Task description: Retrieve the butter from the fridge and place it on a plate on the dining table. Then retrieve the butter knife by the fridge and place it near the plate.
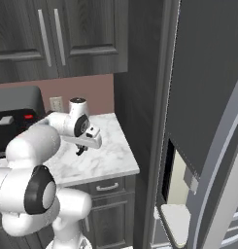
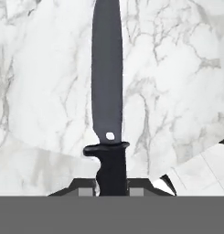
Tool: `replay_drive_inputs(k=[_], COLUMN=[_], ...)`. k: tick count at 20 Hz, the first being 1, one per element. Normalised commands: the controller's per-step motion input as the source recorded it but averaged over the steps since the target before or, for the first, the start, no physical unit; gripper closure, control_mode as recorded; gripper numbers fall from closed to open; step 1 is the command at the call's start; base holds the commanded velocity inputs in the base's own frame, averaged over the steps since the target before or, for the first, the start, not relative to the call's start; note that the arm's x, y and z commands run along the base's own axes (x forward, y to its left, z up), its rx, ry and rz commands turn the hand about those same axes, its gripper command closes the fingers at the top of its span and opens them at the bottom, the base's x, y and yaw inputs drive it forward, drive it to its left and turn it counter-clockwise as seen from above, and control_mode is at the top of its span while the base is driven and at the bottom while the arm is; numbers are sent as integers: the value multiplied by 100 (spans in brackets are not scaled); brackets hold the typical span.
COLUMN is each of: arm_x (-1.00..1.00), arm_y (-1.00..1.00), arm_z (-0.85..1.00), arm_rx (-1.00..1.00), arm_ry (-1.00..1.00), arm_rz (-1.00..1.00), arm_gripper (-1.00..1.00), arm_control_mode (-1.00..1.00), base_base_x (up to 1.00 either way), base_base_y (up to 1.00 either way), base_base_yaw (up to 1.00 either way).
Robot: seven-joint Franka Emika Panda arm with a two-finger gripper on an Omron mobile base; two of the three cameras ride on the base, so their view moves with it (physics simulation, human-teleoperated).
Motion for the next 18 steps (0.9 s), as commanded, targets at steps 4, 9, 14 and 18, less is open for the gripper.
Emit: replay_drive_inputs(k=[4,9,14,18], arm_x=[-73,-44,-54,-55], arm_y=[0,0,1,0], arm_z=[73,87,68,30], arm_rx=[2,-1,-10,-13], arm_ry=[-17,-1,1,0], arm_rz=[-21,-11,-2,4], arm_gripper=[100,100,100,100], arm_control_mode=[-100,-100,-100,-100], base_base_x=[0,0,0,0], base_base_y=[0,0,0,0], base_base_yaw=[0,0,0,0])
